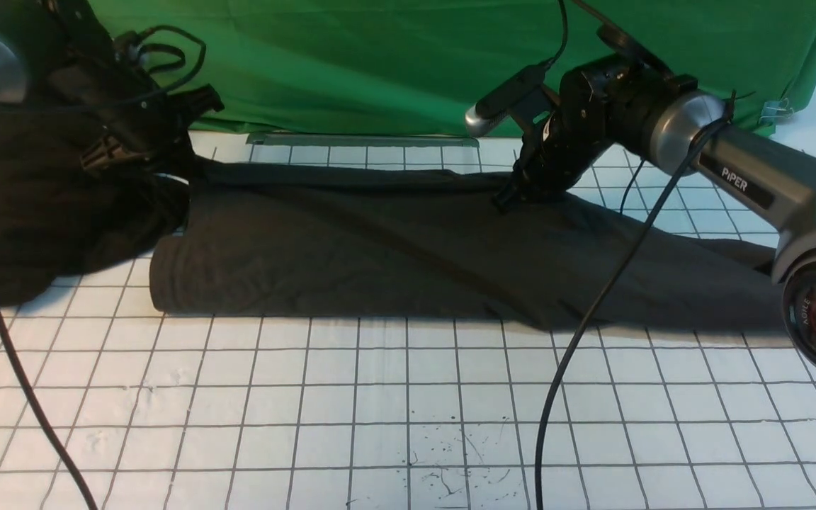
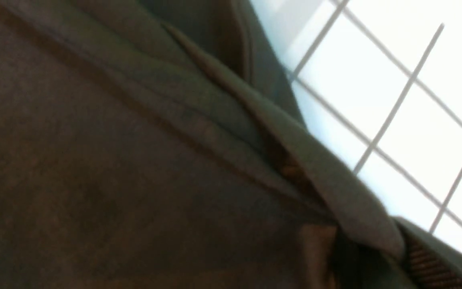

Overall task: Fold a long-sleeved shirt over a white checkered tablecloth.
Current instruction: 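Fold the black garment in half by bringing its near edge over to the far edge, then pull the folded dark garment lengthwise by its ends to straighten it flat on the table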

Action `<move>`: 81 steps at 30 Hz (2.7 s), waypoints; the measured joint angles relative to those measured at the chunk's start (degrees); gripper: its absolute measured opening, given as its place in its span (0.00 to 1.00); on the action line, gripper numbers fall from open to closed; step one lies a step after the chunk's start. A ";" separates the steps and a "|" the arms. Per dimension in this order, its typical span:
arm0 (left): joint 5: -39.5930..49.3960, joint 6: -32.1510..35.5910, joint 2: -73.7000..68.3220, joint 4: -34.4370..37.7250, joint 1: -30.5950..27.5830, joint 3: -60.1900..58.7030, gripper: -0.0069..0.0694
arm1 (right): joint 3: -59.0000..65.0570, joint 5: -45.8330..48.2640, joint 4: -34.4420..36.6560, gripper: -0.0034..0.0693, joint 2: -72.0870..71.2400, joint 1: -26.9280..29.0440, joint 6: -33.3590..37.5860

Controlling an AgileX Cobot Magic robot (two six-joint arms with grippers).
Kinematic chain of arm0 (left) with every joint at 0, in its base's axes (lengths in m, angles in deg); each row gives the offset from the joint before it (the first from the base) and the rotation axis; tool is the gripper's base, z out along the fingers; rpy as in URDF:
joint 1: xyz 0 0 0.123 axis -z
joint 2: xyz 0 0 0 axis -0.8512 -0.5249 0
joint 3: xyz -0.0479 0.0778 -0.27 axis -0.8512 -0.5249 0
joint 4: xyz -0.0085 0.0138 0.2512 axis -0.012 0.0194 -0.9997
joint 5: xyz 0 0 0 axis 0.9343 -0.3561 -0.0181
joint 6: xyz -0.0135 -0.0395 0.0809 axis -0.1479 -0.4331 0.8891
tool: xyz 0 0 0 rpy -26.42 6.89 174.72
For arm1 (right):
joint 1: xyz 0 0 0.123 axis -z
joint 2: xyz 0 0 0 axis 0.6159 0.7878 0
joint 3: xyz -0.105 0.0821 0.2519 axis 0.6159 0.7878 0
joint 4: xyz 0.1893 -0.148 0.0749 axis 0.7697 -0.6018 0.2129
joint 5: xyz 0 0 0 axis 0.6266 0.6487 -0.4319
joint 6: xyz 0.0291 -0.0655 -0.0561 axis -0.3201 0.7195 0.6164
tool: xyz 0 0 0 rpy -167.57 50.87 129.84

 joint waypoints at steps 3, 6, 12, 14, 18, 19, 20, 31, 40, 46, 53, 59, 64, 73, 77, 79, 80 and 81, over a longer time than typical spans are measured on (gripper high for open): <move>-0.30 -0.38 0.11 -0.12 -0.28 0.39 0.11 | 0.00 -1.29 0.00 0.11 0.00 0.00 0.00; -0.35 -0.38 0.11 -0.41 -0.54 0.44 0.11 | -0.11 -3.41 0.16 0.12 0.00 -0.10 -0.06; -0.35 -0.66 0.11 -2.74 -0.78 0.44 0.11 | -0.11 -8.45 0.94 0.24 0.00 -0.17 -0.18; -0.48 -0.72 0.05 -3.19 -0.83 0.44 0.12 | -0.18 -9.52 0.94 0.30 0.05 -0.17 -0.17; -0.69 -0.77 -1.02 -3.79 -0.84 0.44 0.21 | -0.39 -11.08 0.89 0.56 0.11 -0.17 -0.90; -0.69 -0.77 -1.20 -4.04 -0.84 0.44 0.25 | -0.46 -10.86 0.73 0.62 0.11 -0.17 -1.32; -0.81 -0.77 -1.28 -4.27 -0.96 0.49 0.29 | -0.53 -10.26 0.61 0.67 0.11 -0.17 -1.80; 8.62 2.83 3.25 -5.75 -1.02 10.15 0.71 | -3.76 14.39 -1.22 0.42 -10.97 3.54 -2.51; 12.91 8.67 5.96 -0.82 -1.07 13.09 0.60 | 4.77 26.21 4.09 0.04 -26.10 23.09 -4.98; 13.06 15.06 5.82 4.88 -0.30 5.31 0.16 | 23.66 25.57 13.01 0.04 -31.43 31.74 -4.67; 13.38 16.37 1.25 5.06 0.02 0.68 0.09 | 37.10 18.26 15.14 0.06 -31.43 31.91 -3.50; 6.07 16.60 -4.20 9.68 0.09 0.56 0.09 | 39.40 14.77 16.05 0.09 -31.43 31.38 -3.32; -7.31 14.79 -5.46 10.46 0.02 0.27 0.09 | 39.40 13.70 16.51 0.10 -31.43 31.33 -3.32; -13.12 14.59 -4.58 22.07 -1.63 0.93 0.09 | 39.40 13.17 16.51 0.14 -31.43 31.33 -3.24; -2.97 22.23 -2.47 26.00 -1.52 3.80 0.09 | 39.40 12.99 16.51 0.18 -31.43 31.33 -3.10; 6.52 23.93 -0.86 26.03 -1.44 6.98 0.09 | 39.40 11.90 16.51 0.27 -31.43 31.33 -2.86; 8.50 24.04 -0.66 25.59 -1.44 7.49 0.09 | 39.40 11.27 16.51 0.30 -31.43 31.33 -2.87; 9.69 24.04 -0.61 24.76 -1.44 8.04 0.09 | 39.40 10.31 16.51 0.34 -31.43 31.33 -2.76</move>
